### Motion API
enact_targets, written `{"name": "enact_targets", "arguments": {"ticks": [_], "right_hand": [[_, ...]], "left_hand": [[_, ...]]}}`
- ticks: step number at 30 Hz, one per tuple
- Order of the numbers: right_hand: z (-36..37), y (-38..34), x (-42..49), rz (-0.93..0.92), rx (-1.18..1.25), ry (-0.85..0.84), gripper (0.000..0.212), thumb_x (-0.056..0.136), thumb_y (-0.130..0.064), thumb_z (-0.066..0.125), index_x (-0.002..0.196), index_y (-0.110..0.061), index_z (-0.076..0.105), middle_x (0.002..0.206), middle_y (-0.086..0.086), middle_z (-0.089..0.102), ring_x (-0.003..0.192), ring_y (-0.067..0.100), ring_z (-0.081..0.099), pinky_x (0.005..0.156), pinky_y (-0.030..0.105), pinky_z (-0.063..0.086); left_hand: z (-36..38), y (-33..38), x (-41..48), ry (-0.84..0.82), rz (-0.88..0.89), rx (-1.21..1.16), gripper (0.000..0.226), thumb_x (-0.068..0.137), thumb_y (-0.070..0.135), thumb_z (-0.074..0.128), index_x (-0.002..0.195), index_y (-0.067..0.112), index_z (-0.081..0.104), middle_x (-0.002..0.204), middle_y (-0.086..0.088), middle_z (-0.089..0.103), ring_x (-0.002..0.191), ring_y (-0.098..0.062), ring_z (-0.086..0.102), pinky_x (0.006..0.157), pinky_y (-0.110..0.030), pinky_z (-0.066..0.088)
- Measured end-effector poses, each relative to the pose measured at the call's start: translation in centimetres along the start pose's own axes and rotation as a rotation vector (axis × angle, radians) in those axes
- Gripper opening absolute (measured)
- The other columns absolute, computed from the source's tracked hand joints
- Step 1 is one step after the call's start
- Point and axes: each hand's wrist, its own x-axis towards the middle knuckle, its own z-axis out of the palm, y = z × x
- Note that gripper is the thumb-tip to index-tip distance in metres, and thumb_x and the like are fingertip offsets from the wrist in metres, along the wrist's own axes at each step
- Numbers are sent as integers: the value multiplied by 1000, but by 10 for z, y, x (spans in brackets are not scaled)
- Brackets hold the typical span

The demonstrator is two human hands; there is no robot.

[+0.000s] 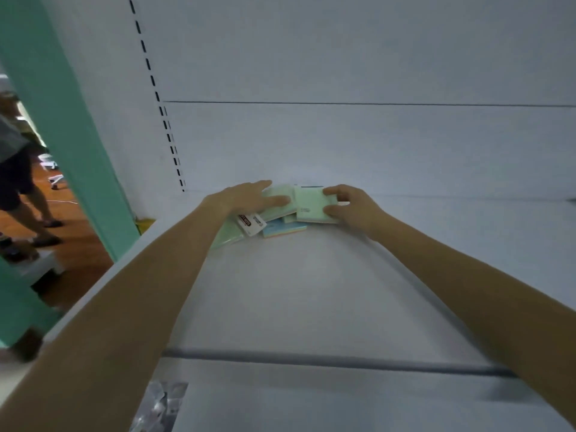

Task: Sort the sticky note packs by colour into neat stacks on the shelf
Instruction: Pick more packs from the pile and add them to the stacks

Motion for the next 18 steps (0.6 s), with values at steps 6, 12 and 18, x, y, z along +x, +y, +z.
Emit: {"name": "enact_targets", "arguments": {"ticks": [6,12,18], "right_hand": [[-4,7,-5,-21,23,92,40,85,-5,56,124,-14,52,130,10,52,100,14,48,85,23,38],[-4,17,-7,-90,31,191,46,84,-3,52,126,-23,50,135,-1,49,80,18,52,74,18,42],[-6,14,-15,-152,-30,243,51,80,5,46,123,-20,51,129,1,49,77,21,58,56,-2,39]], "left_hand": [[4,7,1,81,-27,56,93,73,80,35,147,29,10,154,-7,28,139,-29,32,113,-45,25],[5,6,5,360,200,-298,70,75,39,71,136,23,40,138,-11,44,129,-25,41,102,-31,34],[0,8,-6,479,282,-595,52,80,-4,51,125,20,54,131,-9,44,96,-23,54,58,-6,44]]}}
